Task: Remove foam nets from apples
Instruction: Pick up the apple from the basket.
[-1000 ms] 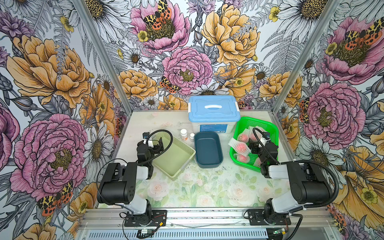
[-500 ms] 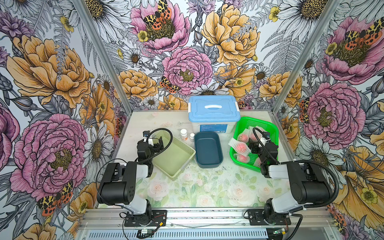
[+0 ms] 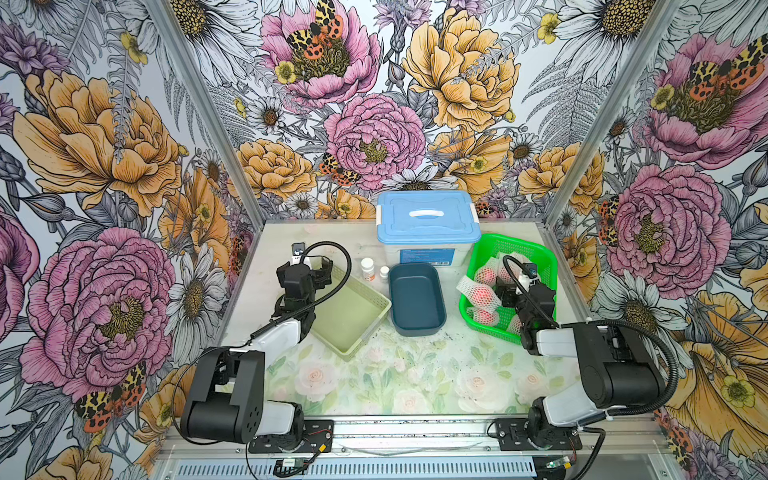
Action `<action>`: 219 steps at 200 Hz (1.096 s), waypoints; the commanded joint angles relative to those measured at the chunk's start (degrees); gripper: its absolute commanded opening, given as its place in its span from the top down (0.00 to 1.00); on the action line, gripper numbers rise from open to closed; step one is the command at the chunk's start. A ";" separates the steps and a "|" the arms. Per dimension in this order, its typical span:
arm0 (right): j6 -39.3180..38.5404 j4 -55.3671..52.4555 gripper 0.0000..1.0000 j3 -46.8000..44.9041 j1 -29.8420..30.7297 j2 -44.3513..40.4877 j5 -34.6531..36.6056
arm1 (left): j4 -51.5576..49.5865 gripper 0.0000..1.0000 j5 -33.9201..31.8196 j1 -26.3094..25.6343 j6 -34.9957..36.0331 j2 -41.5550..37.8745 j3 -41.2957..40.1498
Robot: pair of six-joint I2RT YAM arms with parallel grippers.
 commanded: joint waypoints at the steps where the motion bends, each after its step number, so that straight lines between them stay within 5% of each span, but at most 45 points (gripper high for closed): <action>1: -0.34 1.83 0.00 0.16 0.74 -0.45 2.39 | -12.29 0.01 -13.94 -5.24 -3.07 -1.25 6.34; 42: 1.71 -10.76 0.00 4.72 0.85 -5.49 8.68 | -38.49 0.01 -24.17 -14.38 -10.57 0.26 20.30; 103: 3.27 -37.24 0.00 15.60 0.84 -17.43 14.37 | -48.30 0.01 -13.53 -20.34 -14.99 -5.54 24.18; 162: 8.75 -55.96 0.00 23.26 0.84 -21.08 -3.97 | -48.13 0.01 -4.13 -20.47 -13.16 -11.97 24.65; 219: 13.48 -65.29 0.06 25.42 0.84 -21.44 -13.95 | -45.62 0.01 -1.55 -20.48 -12.45 -15.32 22.95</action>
